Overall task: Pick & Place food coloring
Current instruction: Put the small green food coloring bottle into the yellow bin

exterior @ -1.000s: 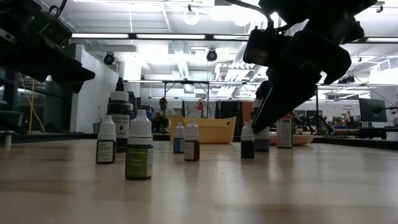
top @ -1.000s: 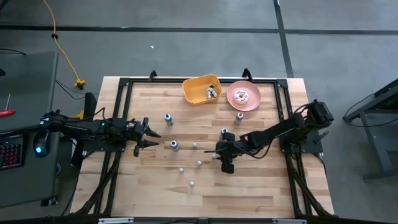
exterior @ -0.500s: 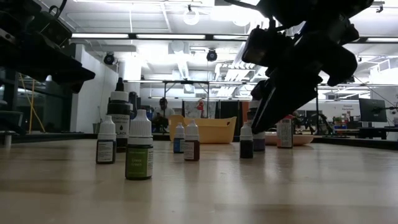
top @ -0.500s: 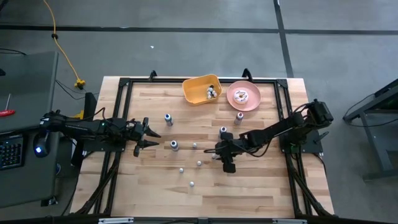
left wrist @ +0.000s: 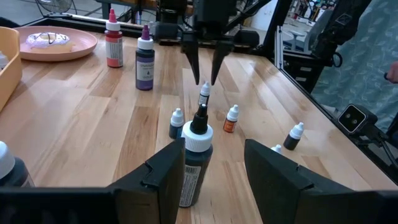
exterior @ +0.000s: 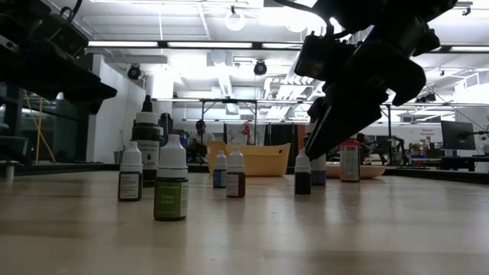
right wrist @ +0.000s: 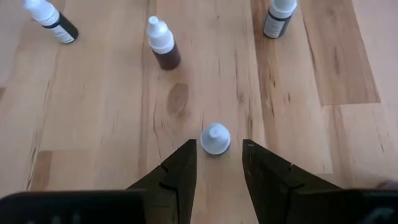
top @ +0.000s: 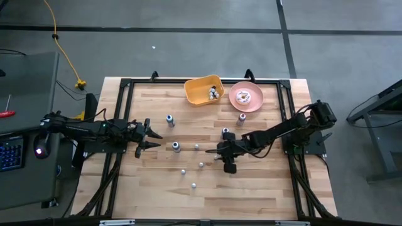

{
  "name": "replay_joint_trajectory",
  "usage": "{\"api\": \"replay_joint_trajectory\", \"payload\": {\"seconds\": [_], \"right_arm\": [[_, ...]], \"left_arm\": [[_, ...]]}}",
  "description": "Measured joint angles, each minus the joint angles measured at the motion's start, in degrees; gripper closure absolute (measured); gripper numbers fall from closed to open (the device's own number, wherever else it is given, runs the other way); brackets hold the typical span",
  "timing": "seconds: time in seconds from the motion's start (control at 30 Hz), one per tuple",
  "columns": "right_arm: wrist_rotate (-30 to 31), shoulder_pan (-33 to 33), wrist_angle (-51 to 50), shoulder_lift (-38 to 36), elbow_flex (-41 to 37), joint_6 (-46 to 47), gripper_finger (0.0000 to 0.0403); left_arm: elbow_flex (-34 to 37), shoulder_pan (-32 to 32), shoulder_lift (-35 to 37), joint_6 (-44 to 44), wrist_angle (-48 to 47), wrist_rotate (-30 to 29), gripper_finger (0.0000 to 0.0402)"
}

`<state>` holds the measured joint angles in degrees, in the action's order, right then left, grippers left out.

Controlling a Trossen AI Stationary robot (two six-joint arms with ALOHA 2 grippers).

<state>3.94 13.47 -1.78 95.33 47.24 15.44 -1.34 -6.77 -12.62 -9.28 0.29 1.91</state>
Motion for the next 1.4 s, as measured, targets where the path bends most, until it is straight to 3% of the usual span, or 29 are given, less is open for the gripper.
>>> {"api": "replay_joint_trajectory", "payload": {"seconds": [1.13,1.4], "right_arm": [[-0.6,-0.3,0.0,4.2,2.9,1.2,0.0284],[-0.6,-0.3,0.0,4.2,2.9,1.2,0.0327]], "left_arm": [[0.0,0.0,0.0,0.0,0.0,0.0,0.0238],[0.0,0.0,0.0,0.0,0.0,0.0,0.0238]]}}
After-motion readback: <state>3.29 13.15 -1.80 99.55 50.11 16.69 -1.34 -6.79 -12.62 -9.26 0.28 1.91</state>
